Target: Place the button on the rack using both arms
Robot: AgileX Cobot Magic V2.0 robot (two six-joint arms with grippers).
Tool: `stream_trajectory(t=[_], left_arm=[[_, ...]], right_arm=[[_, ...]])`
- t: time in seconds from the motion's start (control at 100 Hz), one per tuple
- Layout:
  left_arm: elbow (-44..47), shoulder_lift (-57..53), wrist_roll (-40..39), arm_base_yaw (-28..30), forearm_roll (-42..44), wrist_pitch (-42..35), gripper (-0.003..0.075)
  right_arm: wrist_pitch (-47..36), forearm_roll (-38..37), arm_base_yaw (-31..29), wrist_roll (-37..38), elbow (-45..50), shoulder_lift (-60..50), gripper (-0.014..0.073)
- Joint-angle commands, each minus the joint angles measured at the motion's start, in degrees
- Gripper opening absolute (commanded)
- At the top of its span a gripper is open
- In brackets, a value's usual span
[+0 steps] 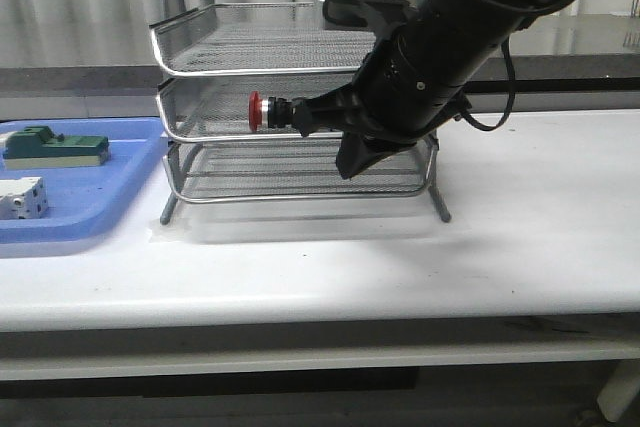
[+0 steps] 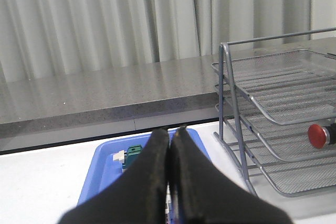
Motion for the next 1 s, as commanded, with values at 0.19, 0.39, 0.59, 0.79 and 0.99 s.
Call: stream_trajectory(t=[0.19,0.39,0.59,0.79,0.99], left_arm=[[-1.44,0.65,-0.45,0.20,-0.69,-4.54,-0.0020],[-1.44,0.65,-0.45,0.20,-0.69,-4.54,-0.0020],[-1.44,0.65,-0.45,0.20,-0.69,-4.54,-0.0020],[-1.44,0.65,-0.45,0.20,-0.69,-4.54,-0.0020],[-1.44,0.65,-0.45,0.20,-0.69,-4.54,-0.0020]], right_arm=[[5.00,0.44,0.25,0.14,-1.59,-5.26,-0.0064],[6.33,0.44,0.08,0.14,0.95,-11.31,-0.0057],[5.87,0.39,-1.31,0.20,6.78,-19.54,-0.0057],[5.63,0.26,-4.57,0.25,13.95,-28.62,-0.0057],[5.58,0.26,-8.53,0.70,21.87,-37.87,-0.0057]])
